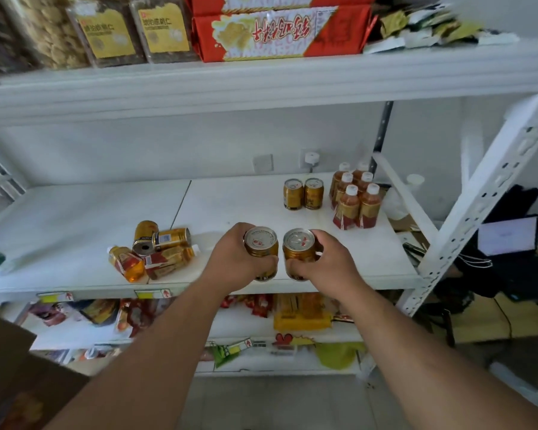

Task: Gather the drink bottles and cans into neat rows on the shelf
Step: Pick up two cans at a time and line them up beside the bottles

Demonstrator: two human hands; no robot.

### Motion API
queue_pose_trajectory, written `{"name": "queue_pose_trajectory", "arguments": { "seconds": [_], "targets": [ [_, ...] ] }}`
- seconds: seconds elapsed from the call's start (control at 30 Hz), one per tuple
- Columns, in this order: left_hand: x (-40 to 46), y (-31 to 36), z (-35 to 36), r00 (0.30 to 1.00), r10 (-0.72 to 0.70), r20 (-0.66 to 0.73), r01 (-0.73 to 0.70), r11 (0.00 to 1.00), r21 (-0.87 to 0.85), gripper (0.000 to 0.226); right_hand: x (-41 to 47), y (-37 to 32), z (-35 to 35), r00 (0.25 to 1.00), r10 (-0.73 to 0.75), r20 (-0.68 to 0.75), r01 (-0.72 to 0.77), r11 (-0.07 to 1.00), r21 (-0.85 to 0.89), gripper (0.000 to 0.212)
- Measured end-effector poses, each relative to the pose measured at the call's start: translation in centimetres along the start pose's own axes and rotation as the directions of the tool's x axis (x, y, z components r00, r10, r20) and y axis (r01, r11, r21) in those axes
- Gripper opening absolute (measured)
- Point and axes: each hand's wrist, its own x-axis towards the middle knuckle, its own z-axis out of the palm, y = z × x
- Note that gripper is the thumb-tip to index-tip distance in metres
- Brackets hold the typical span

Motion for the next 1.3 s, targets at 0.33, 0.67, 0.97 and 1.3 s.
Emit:
{"name": "queue_pose_trajectory", "arguments": {
  "seconds": [0.33, 0.67, 0.97, 1.3],
  "targets": [
    [-3.3, 1.1, 0.1, 0.998, 0.063, 0.014, -0.064, 0.998, 0.012, 0.058, -4.3, -0.3, -1.4, 0.998, 0.004, -0.063, -0.005, 1.000, -0.007, 0.058],
    [-4.8, 0.5, 0.6, 0.991, 0.103, 0.083, -0.102, 0.995, -0.011, 0.058, -8.0, -0.7, -1.9, 0.994, 0.044, -0.100, -0.049, 0.998, -0.047, 0.053],
    [-3.4, 2.1, 3.5, 0.991, 0.098, 0.089, -0.099, 0.995, 0.002, 0.062, -6.6, 1.4, -4.2, 0.993, 0.037, -0.110, -0.043, 0.998, -0.054, 0.054],
    [0.0, 5.5, 7.7, 0.999, 0.042, 0.010, -0.043, 0.999, 0.022, 0.060, -0.9, 4.6, -8.6, 1.000, 0.013, -0.019, -0.014, 0.999, -0.041, 0.061]
  ]
}}
